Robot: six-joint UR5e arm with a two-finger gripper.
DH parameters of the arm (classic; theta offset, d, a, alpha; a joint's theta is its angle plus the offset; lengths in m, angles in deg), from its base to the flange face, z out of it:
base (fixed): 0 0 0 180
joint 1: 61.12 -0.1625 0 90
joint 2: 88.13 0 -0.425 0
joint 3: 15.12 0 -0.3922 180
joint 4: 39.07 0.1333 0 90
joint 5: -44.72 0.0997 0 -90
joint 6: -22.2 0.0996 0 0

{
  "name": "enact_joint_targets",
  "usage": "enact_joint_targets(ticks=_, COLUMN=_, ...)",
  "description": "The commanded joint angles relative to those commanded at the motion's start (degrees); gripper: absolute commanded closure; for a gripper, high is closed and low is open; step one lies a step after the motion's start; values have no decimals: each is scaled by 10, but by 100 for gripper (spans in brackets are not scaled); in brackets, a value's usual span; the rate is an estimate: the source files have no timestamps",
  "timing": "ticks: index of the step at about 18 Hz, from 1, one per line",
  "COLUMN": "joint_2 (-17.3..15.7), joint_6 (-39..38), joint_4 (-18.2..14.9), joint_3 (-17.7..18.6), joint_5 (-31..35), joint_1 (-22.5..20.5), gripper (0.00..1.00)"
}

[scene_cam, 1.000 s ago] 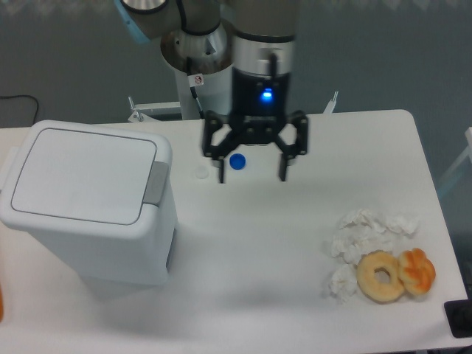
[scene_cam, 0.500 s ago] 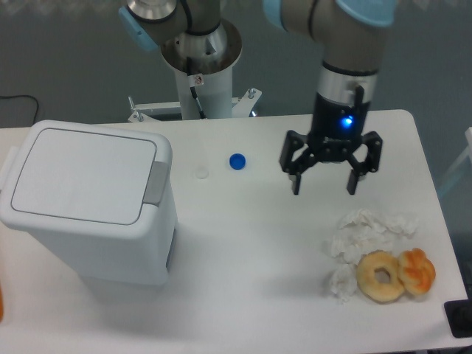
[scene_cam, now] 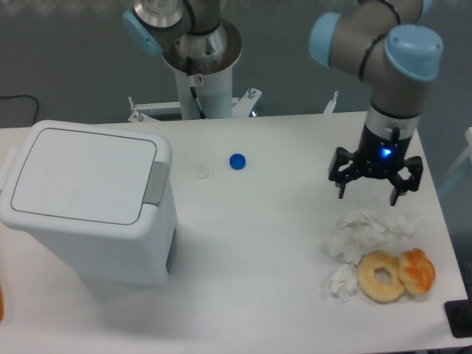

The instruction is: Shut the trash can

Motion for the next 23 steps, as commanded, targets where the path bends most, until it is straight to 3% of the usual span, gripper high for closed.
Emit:
enact_joint_targets(ticks=4, joint_2=26, joint_6=92, joint_4=-11, joint_3=-24, joint_5=7, joint_1=-3, gripper=0)
enact_joint_targets(ticks=7, joint_2=46, joint_6=154, joint_4=-36, joint_3=-54, joint_5=20, joint_1=-18, gripper=0)
enact_joint_targets(ticks=9, joint_2=66, joint_6=193, joint_4=-39, joint_3=-85, joint_5=21, joint_1=-21, gripper=0)
enact_joint_targets(ticks=13, joint_2=104, joint_6=225, joint_4=-96, joint_3=-163, joint_5=55, joint_1=-23, gripper=0)
enact_joint_targets(ticks=23, joint_2=109, joint_6=250, joint_4=-96, joint_3=-178, joint_5=42, joint_1=-44, gripper=0)
